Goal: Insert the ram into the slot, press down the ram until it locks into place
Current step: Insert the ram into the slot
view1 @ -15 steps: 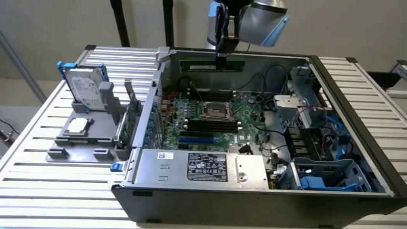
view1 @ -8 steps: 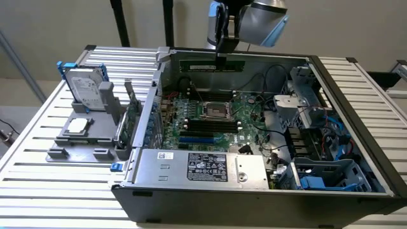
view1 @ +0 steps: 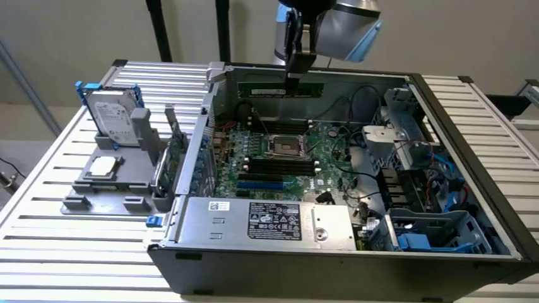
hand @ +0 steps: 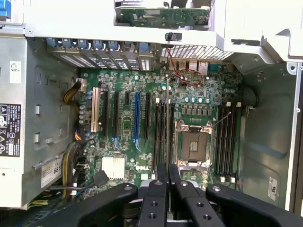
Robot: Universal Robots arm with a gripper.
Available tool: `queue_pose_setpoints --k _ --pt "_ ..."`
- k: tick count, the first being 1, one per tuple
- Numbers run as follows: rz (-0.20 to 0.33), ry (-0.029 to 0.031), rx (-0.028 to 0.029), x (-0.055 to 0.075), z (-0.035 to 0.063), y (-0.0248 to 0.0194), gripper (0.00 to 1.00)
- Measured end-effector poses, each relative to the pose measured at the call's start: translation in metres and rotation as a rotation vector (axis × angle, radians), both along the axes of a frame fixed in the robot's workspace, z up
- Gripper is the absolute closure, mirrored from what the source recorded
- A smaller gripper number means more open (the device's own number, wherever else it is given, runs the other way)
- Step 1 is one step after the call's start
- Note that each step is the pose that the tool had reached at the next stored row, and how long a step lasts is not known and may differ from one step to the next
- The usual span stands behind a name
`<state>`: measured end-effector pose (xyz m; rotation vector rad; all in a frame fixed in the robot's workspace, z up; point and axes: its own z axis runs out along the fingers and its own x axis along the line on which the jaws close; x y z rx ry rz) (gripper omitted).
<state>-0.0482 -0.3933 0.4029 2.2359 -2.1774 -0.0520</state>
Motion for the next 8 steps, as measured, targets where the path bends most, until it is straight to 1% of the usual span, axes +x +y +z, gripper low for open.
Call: queue_pose_setpoints --k 3,8 --pt "-0.005 0.0000 -0.0001 0.001 -0.0055 0.0004 0.87" --pt "-0.037 0.0006 -0.0001 0.008 -0.0145 0.0006 0.87"
